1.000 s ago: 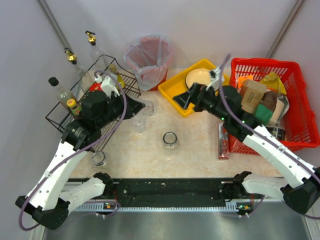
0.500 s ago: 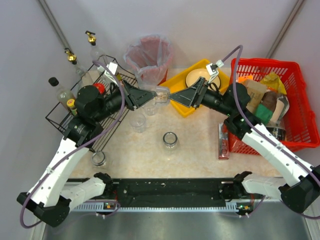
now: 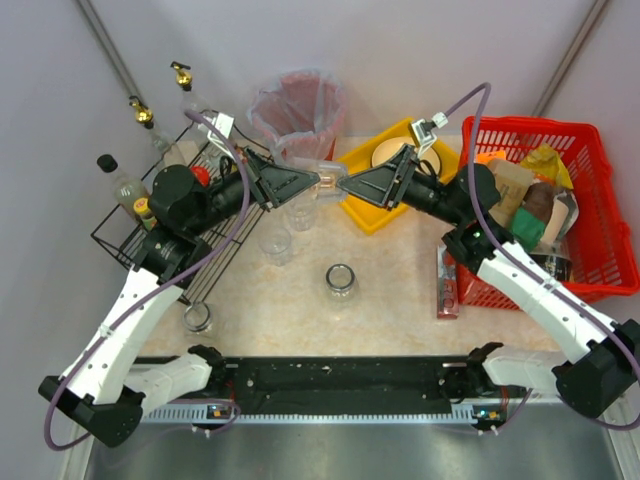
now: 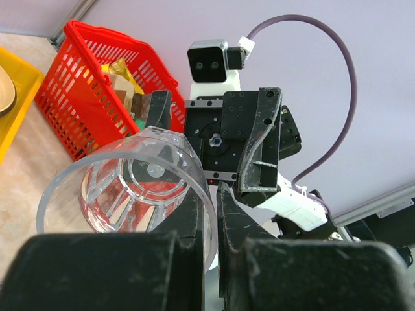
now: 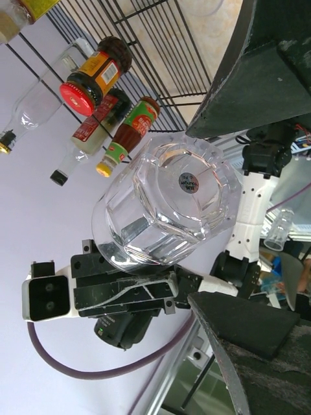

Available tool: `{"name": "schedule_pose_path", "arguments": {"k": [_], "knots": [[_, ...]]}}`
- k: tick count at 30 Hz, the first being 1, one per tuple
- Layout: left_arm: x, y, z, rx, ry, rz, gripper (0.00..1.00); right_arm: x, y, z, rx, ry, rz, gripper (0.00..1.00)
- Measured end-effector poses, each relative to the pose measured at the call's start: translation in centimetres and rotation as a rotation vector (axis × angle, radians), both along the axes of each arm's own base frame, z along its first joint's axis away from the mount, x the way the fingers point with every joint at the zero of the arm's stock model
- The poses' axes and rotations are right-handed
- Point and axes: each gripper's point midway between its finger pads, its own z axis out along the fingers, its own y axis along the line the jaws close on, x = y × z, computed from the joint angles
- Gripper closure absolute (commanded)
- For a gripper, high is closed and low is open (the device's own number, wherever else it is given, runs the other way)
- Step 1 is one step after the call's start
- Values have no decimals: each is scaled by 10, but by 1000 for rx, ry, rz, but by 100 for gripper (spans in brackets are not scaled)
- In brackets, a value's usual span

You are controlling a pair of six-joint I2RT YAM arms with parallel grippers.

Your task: Clear the kitchen counter

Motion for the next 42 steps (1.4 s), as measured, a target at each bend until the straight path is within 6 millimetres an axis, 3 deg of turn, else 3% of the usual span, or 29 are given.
{"name": "schedule_pose_path", "arguments": {"k": [5, 12, 24, 30, 35, 38, 41, 42], "knots": [[0, 0, 2, -5, -9, 0, 100, 3, 0, 1, 6, 2, -14, 1], [-3, -1, 0, 9, -19, -14, 100, 12, 1, -19, -57, 34, -63, 1], [-9, -3, 4, 3, -46, -40, 100, 6, 7, -8, 21, 23, 7, 3], [-10, -4, 6, 2, -55, -52, 100, 0, 9, -4, 46, 38, 53, 23], [-8, -5, 3, 6, -49, -52, 99, -2, 10, -4, 50, 55, 76, 57], [-7, -4, 4, 6, -52, -43, 78, -1, 10, -4, 48, 60, 79, 78], [-2, -2, 1, 21, -60, -15, 32, 0, 12, -2, 39, 62, 83, 81], [-1, -2, -2, 35, -69, -6, 24, 1, 13, -3, 32, 65, 83, 81]]}}
